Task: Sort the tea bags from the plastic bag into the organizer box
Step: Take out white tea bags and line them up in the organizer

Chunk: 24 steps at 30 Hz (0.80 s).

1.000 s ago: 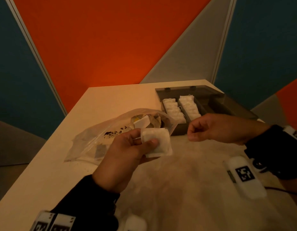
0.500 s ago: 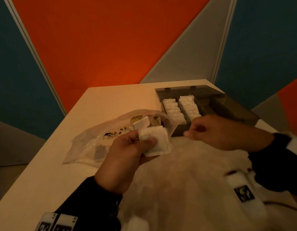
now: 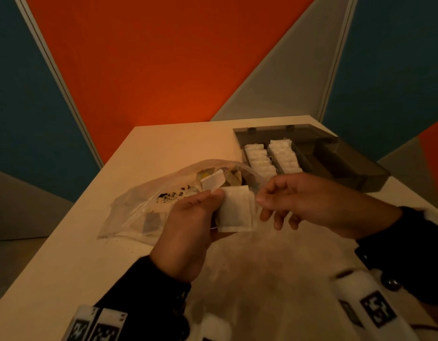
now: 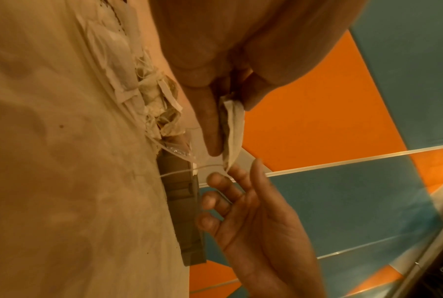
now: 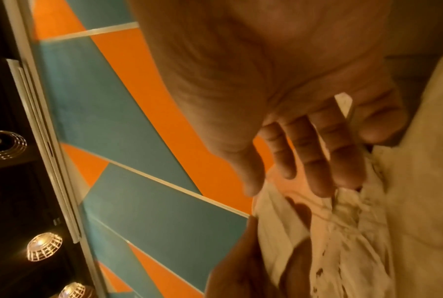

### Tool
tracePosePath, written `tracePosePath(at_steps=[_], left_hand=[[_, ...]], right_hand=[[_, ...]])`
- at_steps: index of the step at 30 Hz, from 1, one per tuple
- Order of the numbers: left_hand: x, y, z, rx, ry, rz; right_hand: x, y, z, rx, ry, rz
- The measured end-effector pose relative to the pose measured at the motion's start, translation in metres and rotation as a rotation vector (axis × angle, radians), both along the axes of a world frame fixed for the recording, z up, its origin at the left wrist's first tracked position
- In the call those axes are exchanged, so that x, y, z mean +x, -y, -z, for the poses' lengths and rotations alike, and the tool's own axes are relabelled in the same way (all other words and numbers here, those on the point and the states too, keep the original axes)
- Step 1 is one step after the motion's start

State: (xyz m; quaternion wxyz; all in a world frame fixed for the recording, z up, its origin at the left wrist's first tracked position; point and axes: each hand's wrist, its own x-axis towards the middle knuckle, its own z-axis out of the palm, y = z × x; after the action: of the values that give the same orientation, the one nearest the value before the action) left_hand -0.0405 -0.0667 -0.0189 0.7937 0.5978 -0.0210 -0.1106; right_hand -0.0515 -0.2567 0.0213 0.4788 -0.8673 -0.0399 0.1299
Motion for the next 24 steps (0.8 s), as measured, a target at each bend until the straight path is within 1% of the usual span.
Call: tracePosePath(at_steps=[2,4,5,7,11,13,15,18,21,24], left_hand=[[-0.002,0.005,0.000,-0.006,0.013,0.022],[-0.004,0.007,-0.001,-0.008,0.017,0.030],[-0.004,0.007,-0.002,-0.012,0.011,0.025],[-0.002,0.001,-0.003,-0.011,0.000,-0.003],[0.000,-0.008,-0.005,0.017,-0.008,-0.022],[-0.002,-0.005,-0.006,0.078,0.011,0.014],[-0.007,0.002,-0.008,0.158,0.030,0.068],[-0.015,0.011,-0.013,0.189,0.029,0.139],[-0.016,0.010,-0.016,0.185,0.044,0.179],[-0.014,0.006,-0.009,0.245,0.158,0.198]], right_hand=[[-0.001,-0.007,0.007,-0.028,0.034,-0.011],[0.000,-0.008,0.011,-0.052,0.109,0.028],[0.001,-0.006,0.011,-0.057,0.121,0.035],[0.002,0.002,0.004,-0.084,0.110,-0.006],[-0.001,0.014,-0.017,-0.226,0.119,-0.188],[-0.002,0.009,-0.029,-0.317,0.117,-0.340],[0.000,-0.001,-0.037,-0.413,0.128,-0.431],[0.011,-0.011,-0.039,-0.506,0.222,-0.390],[0.017,-0.014,-0.038,-0.538,0.258,-0.322],[0.018,-0.016,-0.037,-0.529,0.260,-0.315]])
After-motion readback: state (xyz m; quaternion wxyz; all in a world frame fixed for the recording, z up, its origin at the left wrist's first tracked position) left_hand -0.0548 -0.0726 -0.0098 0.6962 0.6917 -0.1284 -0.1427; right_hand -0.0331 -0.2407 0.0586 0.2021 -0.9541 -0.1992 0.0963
